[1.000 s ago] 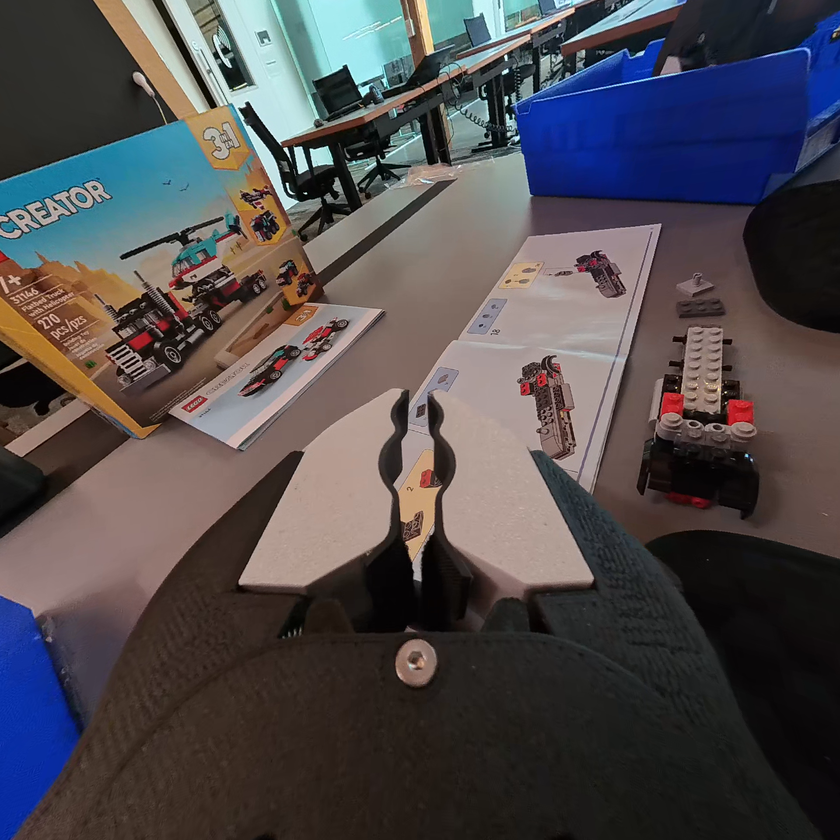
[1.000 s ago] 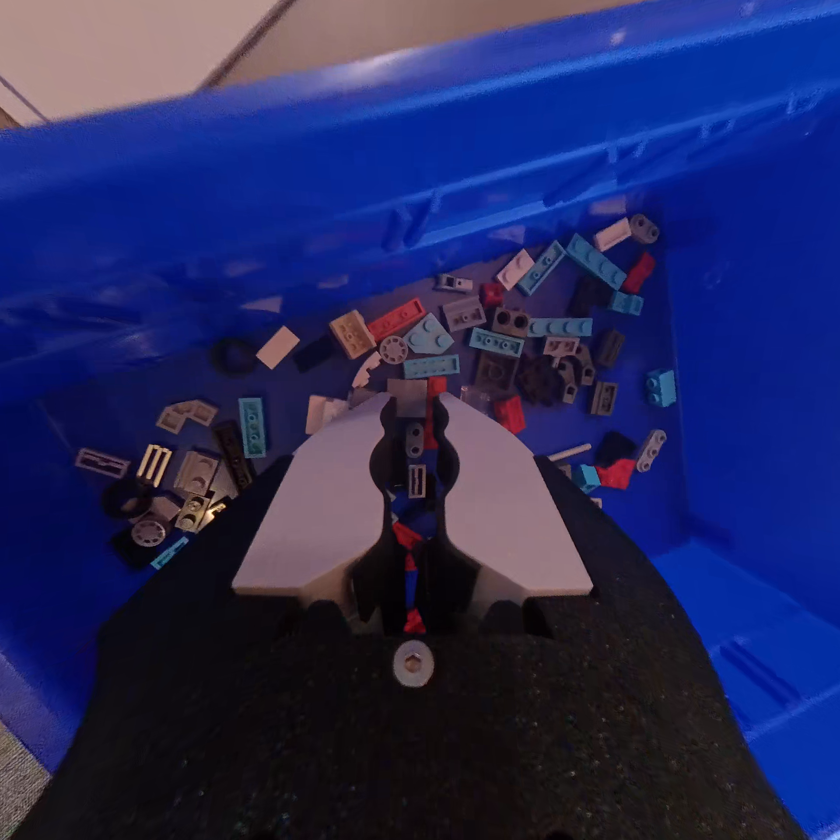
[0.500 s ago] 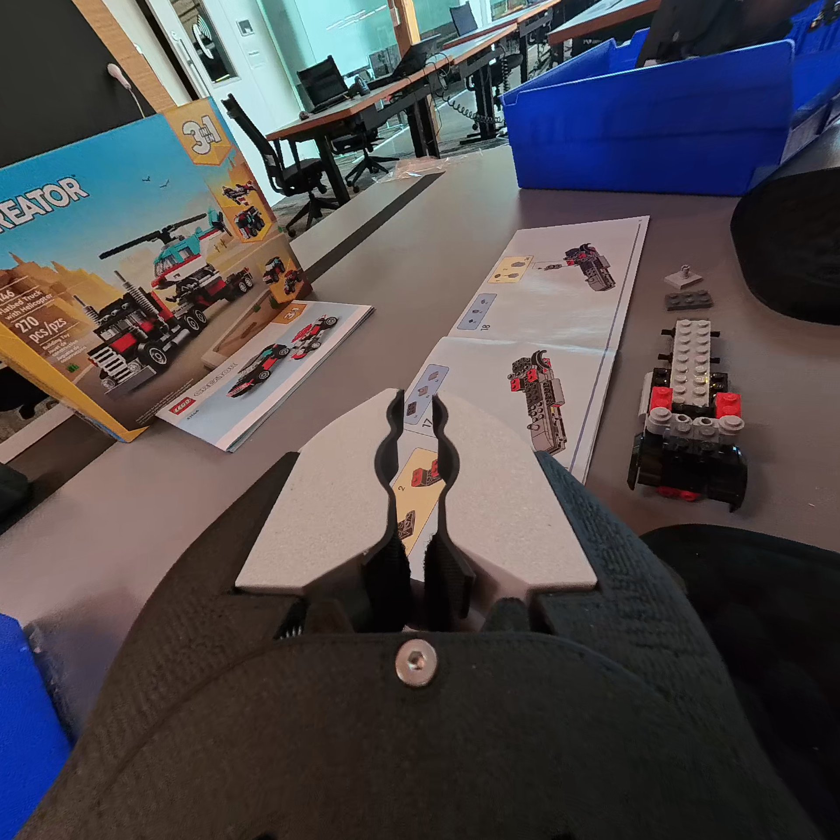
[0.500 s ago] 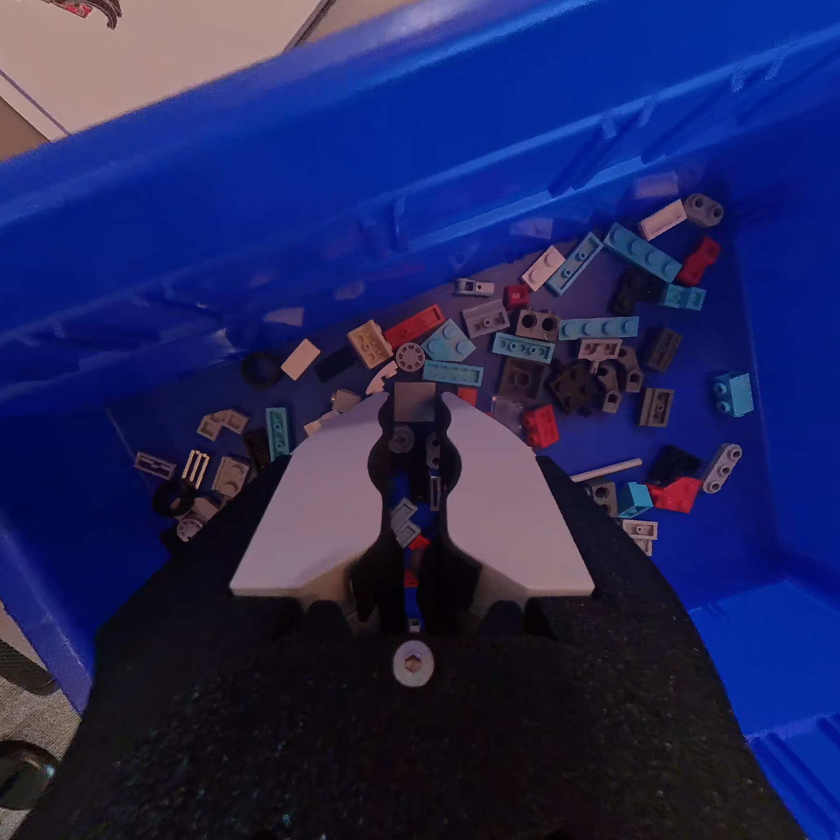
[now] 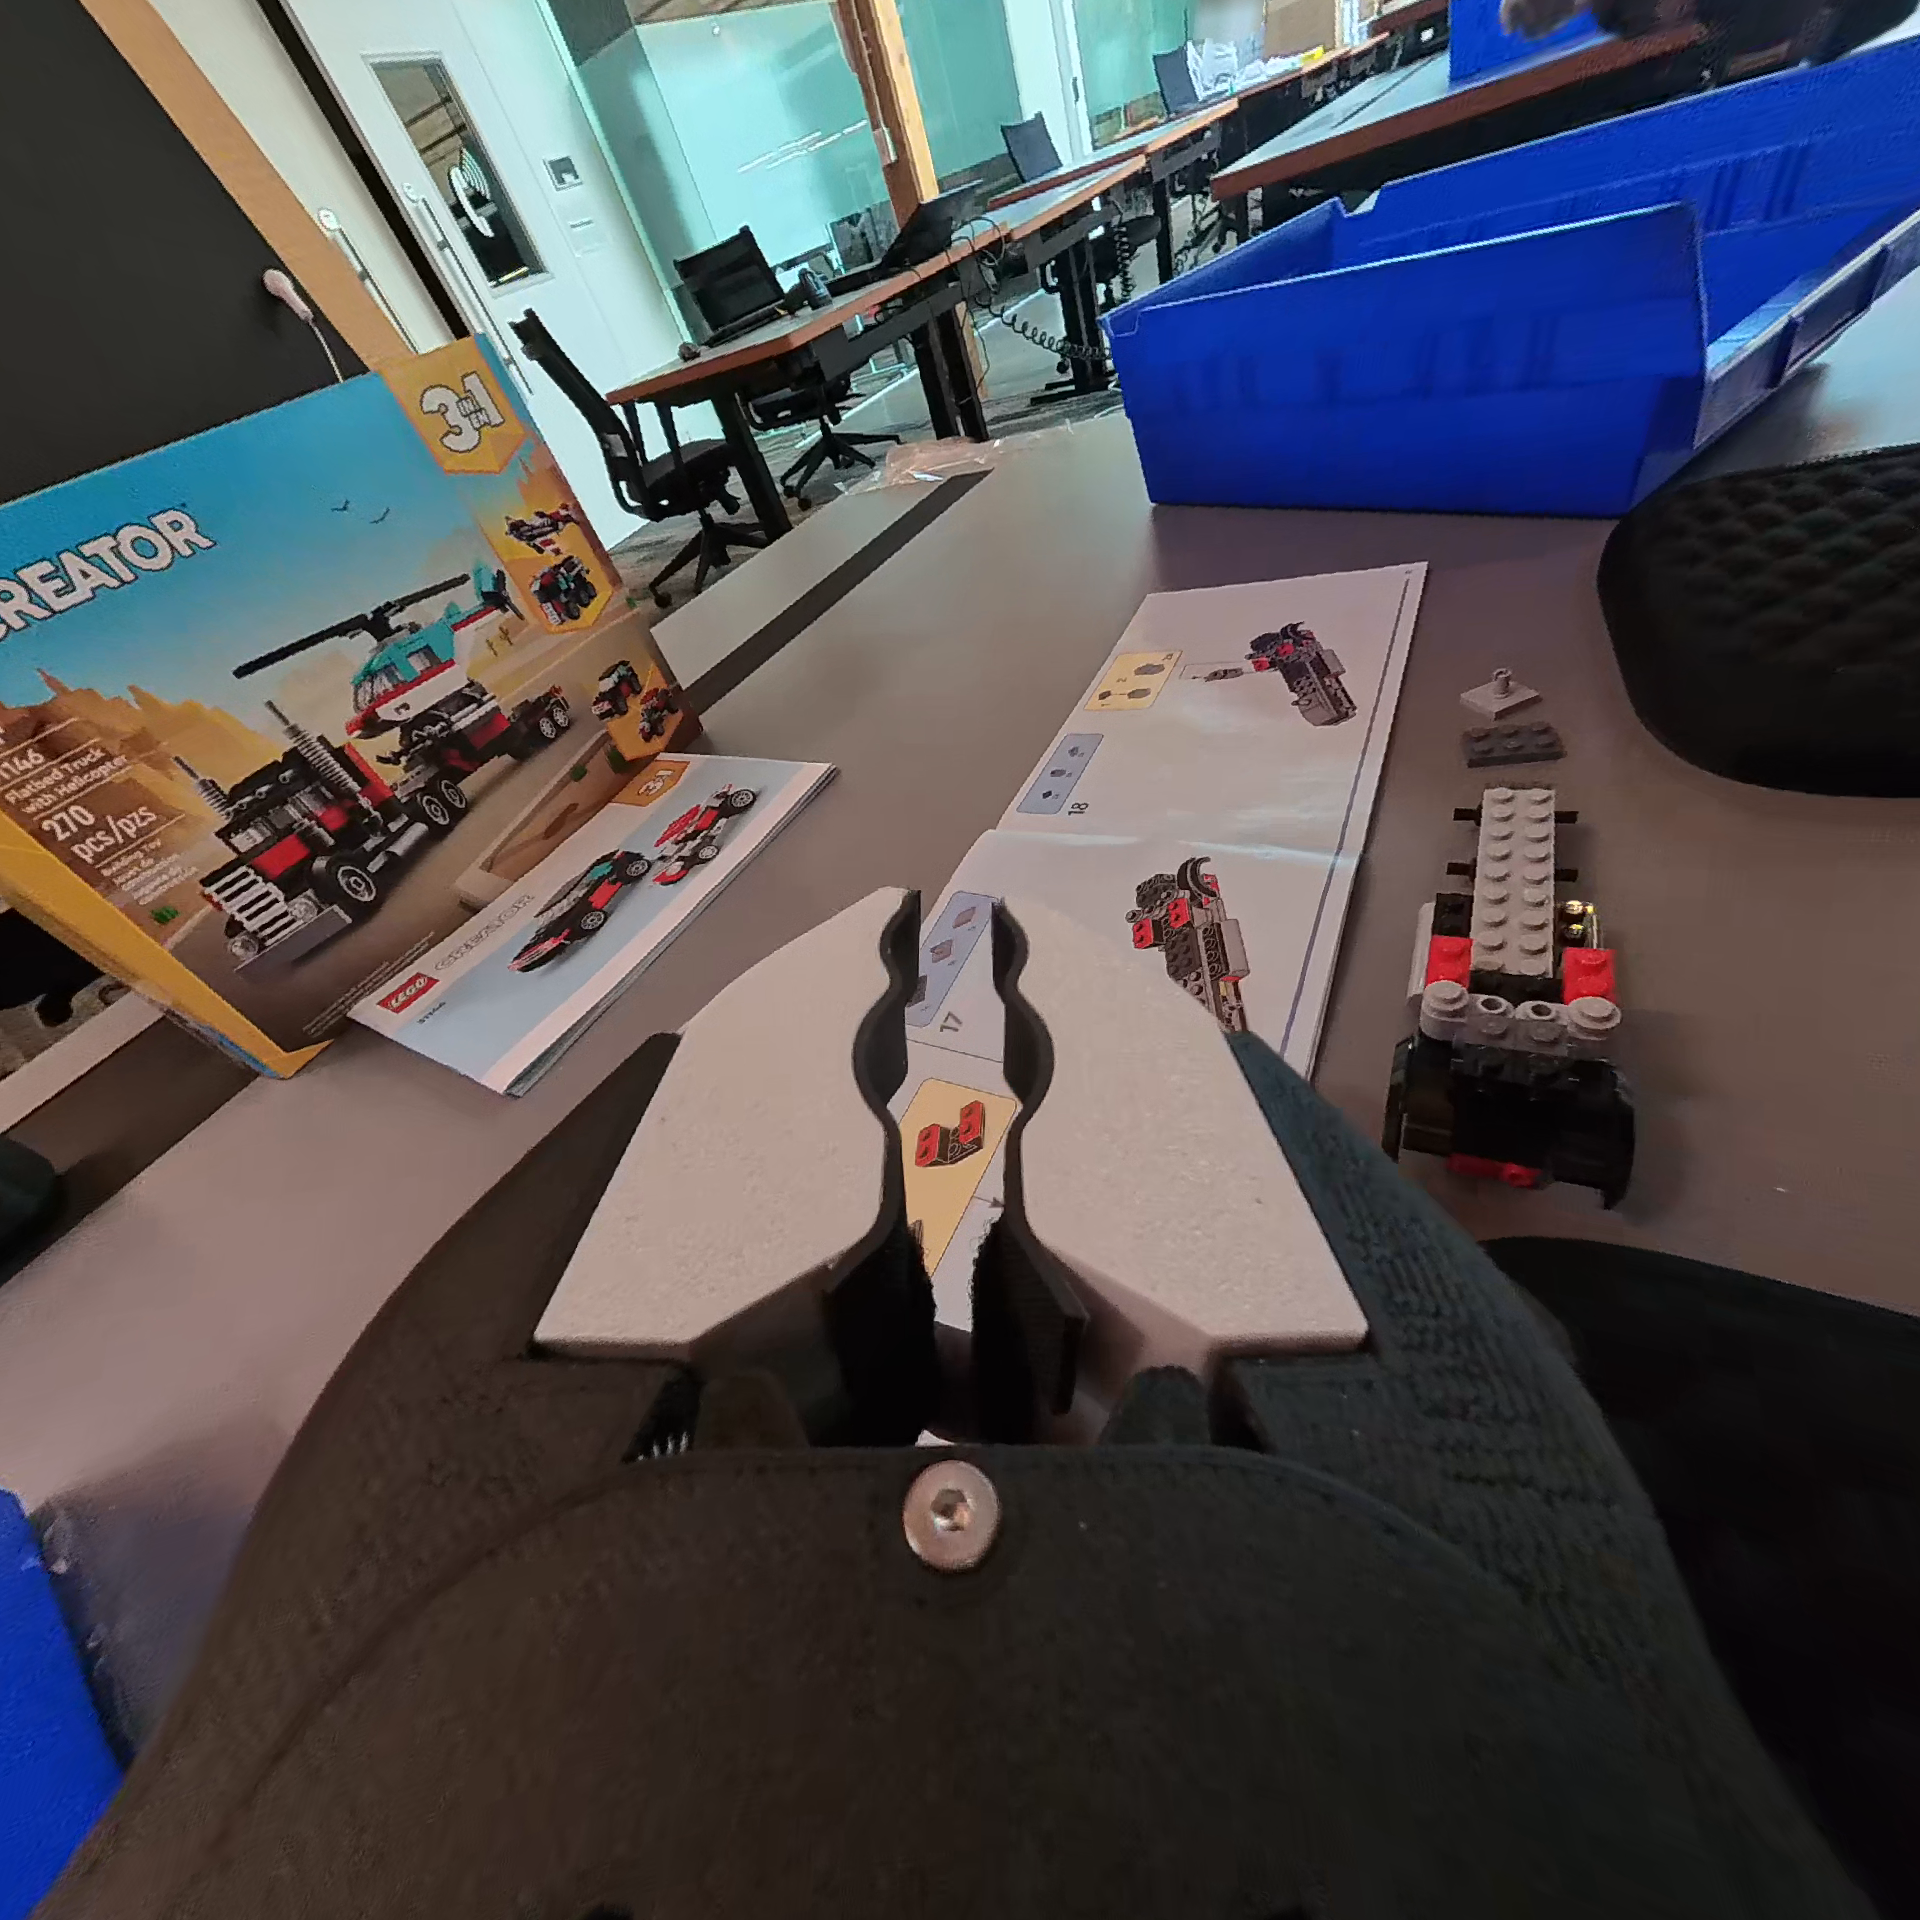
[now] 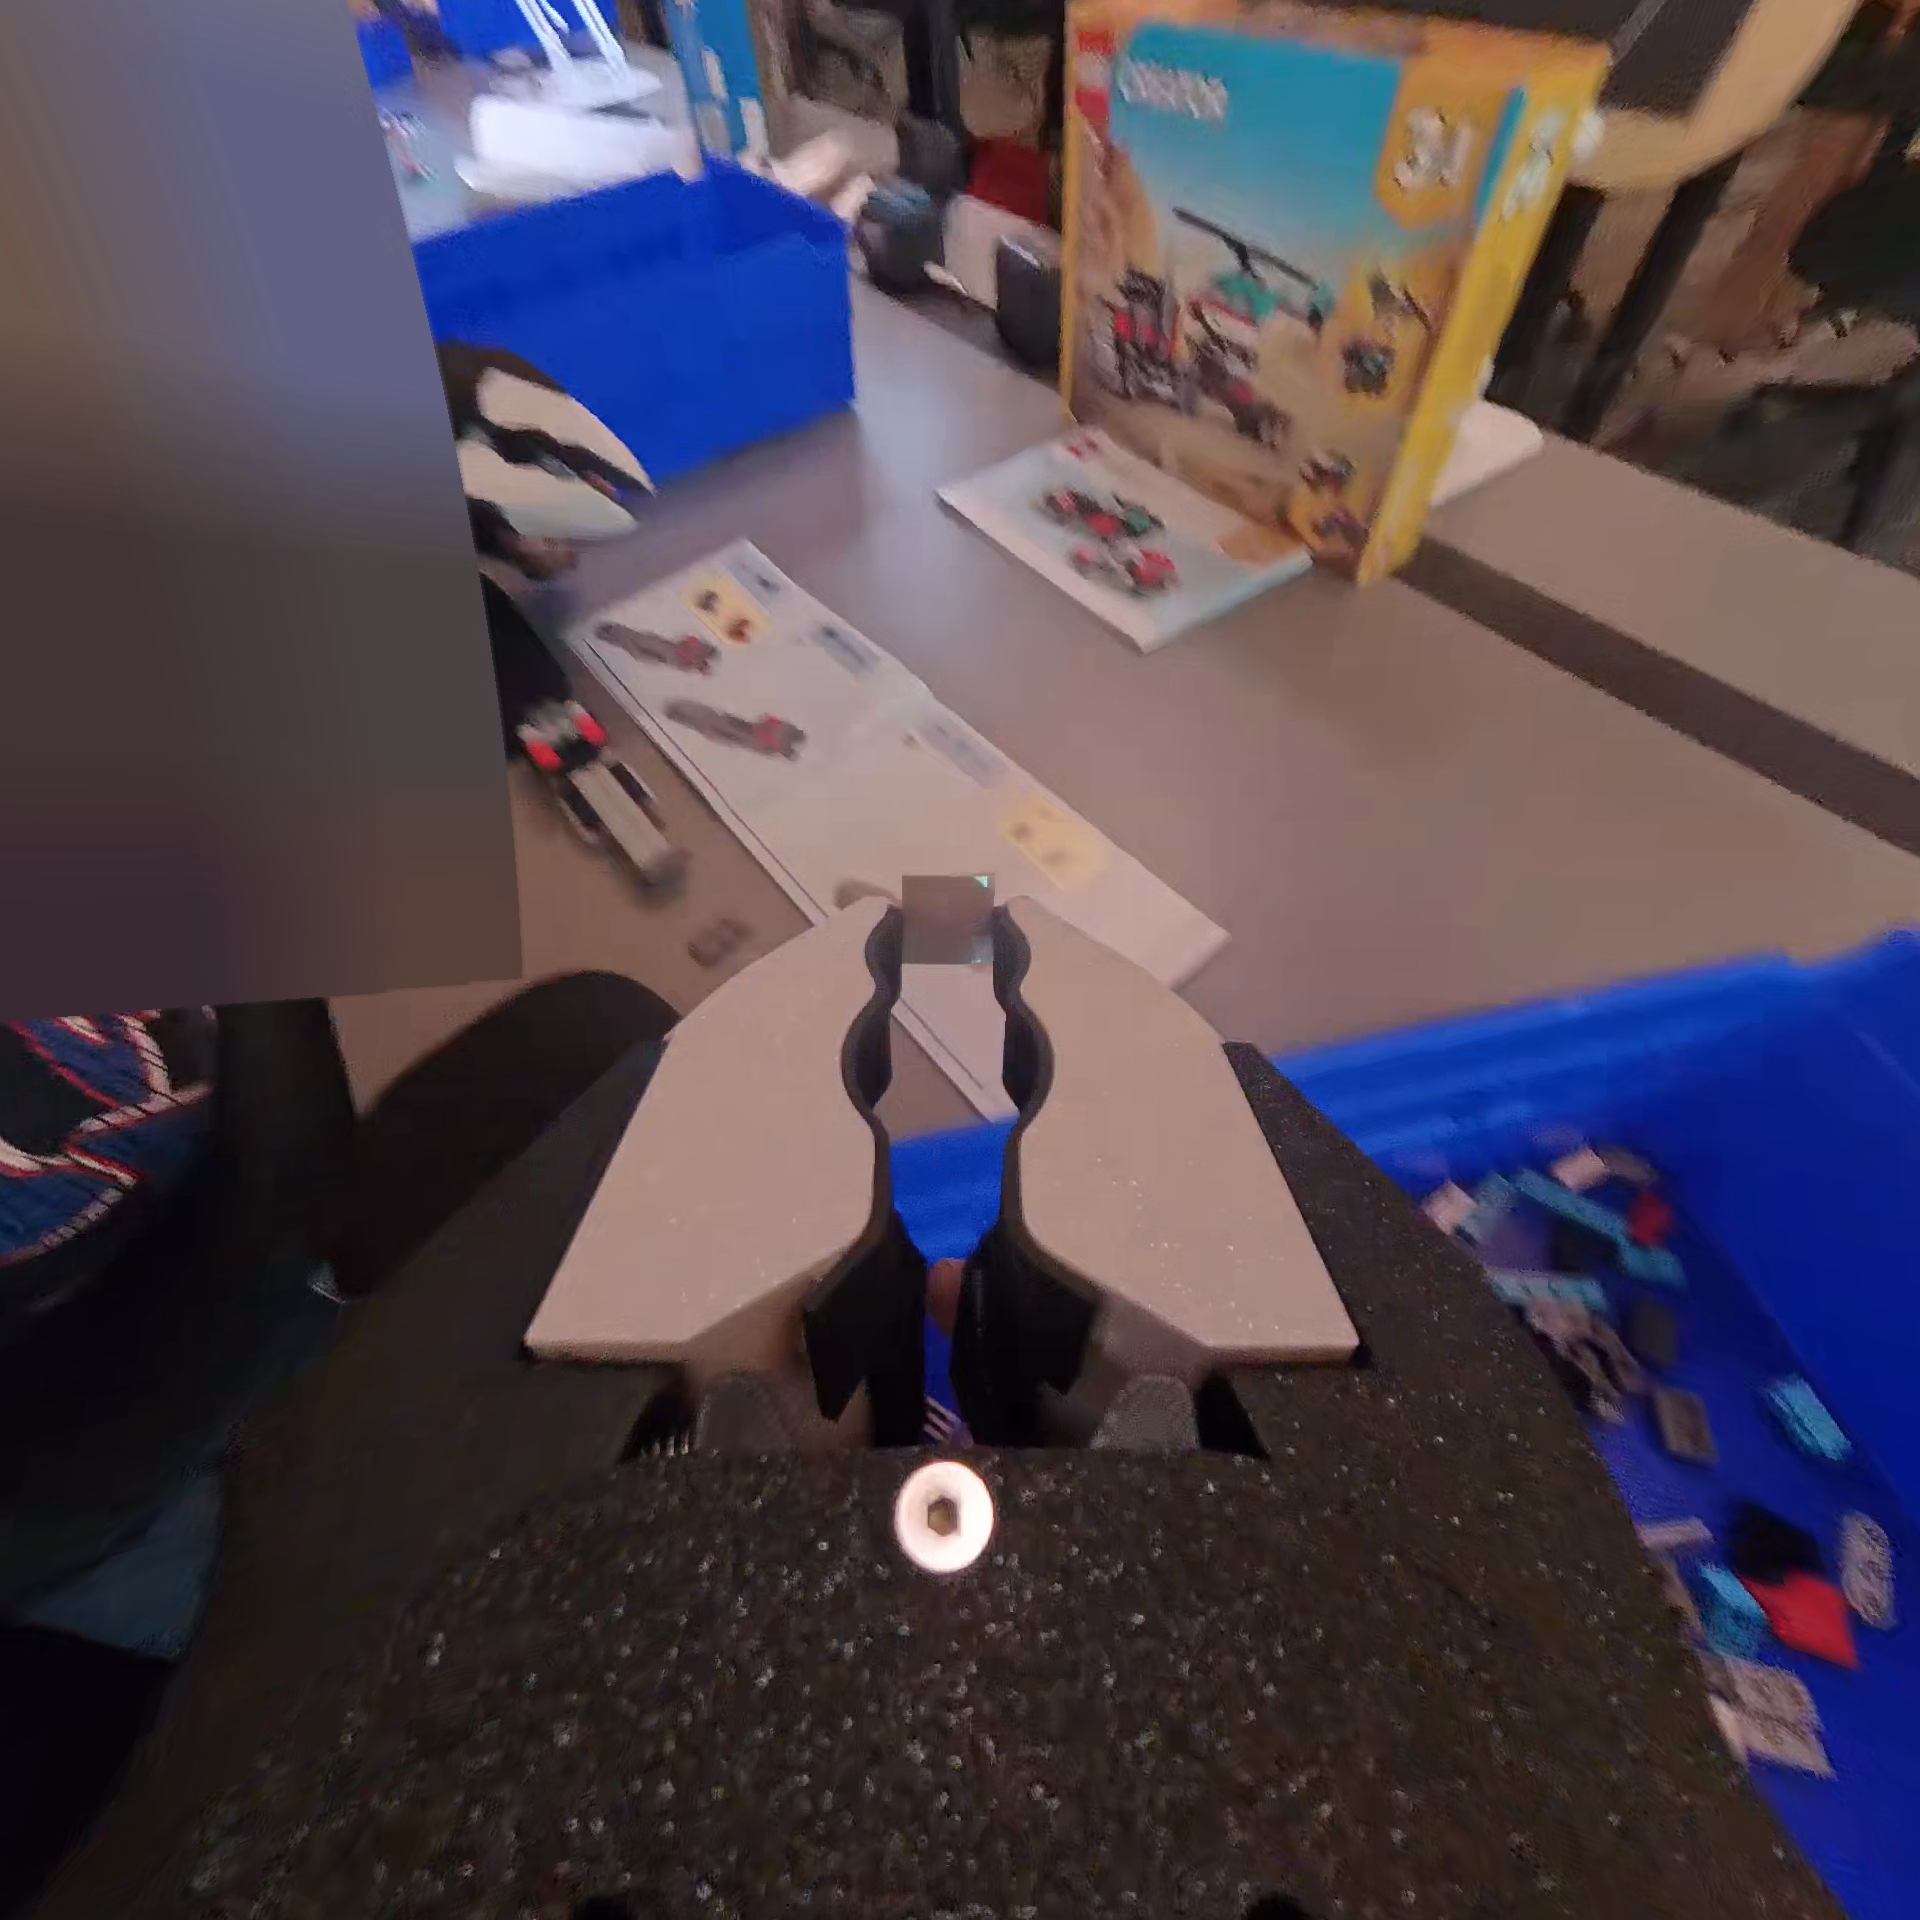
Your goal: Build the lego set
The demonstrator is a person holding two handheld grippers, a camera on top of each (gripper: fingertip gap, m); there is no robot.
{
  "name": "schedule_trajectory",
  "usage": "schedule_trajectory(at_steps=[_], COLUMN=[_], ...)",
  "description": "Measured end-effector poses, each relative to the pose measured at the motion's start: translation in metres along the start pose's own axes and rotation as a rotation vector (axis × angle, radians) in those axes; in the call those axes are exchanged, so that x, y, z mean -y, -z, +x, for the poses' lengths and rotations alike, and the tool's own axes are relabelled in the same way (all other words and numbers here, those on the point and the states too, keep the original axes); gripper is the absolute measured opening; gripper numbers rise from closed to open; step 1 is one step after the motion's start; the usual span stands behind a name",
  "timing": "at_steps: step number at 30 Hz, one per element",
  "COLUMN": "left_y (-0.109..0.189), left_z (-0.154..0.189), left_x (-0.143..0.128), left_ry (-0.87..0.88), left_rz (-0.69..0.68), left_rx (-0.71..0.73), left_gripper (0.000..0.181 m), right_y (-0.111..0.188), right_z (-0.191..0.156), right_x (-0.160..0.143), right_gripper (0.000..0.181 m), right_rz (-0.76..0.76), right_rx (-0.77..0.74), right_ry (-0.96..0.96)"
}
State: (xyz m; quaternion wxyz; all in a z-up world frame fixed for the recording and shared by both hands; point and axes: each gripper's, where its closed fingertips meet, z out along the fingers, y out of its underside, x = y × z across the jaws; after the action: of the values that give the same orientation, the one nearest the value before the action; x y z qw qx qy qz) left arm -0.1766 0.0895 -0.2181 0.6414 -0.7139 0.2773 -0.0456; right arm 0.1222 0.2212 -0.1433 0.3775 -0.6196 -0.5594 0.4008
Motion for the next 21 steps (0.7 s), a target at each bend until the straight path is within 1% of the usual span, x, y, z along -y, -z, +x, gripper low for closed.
schedule_trajectory(at_steps=[2, 4, 5, 7, 9, 10, 11, 13, 14, 16, 19, 21], left_y=[0.000, 0.001, 0.001, 0.001, 0.000, -0.001, -0.001, -0.001, -0.001, 0.000, -0.001, -0.002], left_z=[0.001, 0.003, 0.004, 0.008, 0.011, 0.012, 0.013, 0.014, 0.015, 0.017, 0.021, 0.024], left_x=[0.002, 0.004, 0.005, 0.007, 0.007, 0.007, 0.007, 0.008, 0.009, 0.011, 0.012, 0.012], left_ry=[0.004, 0.014, 0.015, 0.012, 0.012, 0.012, 0.011, 0.014, 0.015, 0.012, 0.005, -0.001], left_rz=[0.012, 0.024, 0.029, 0.036, 0.034, 0.031, 0.030, 0.037, 0.041, 0.046, 0.047, 0.039], left_rx=[-0.001, -0.008, -0.013, -0.029, -0.043, -0.049, -0.052, -0.057, -0.061, -0.068, -0.089, -0.105], left_gripper=[0.013, 0.014, 0.013, 0.014, 0.014, 0.014, 0.015, 0.015, 0.015, 0.015, 0.016, 0.017], right_y=[-0.012, -0.035, -0.049, -0.079, -0.112, -0.129, -0.145, -0.169, -0.175, -0.175, -0.154, -0.143], right_z=[-0.026, -0.055, -0.069, -0.092, -0.099, -0.101, -0.103, -0.098, -0.090, -0.072, -0.045, -0.039], right_x=[0.014, 0.017, 0.014, -0.002, -0.023, -0.032, -0.038, -0.040, -0.044, -0.056, -0.076, -0.072], right_gripper=[0.017, 0.017, 0.017, 0.017, 0.017, 0.017, 0.017, 0.017, 0.017, 0.017, 0.017, 0.017], right_rz=[0.014, -0.026, -0.062, -0.181, -0.281, -0.300, -0.298, -0.238, -0.229, -0.247, -0.306, -0.263], right_rx=[0.028, 0.066, 0.089, 0.118, 0.067, 0.047, 0.029, -0.019, -0.052, -0.100, -0.186, -0.185], right_ry=[0.022, 0.066, 0.080, 0.093, 0.090, 0.066, 0.039, 0.007, 0.016, 0.024, 0.000, 0.006])
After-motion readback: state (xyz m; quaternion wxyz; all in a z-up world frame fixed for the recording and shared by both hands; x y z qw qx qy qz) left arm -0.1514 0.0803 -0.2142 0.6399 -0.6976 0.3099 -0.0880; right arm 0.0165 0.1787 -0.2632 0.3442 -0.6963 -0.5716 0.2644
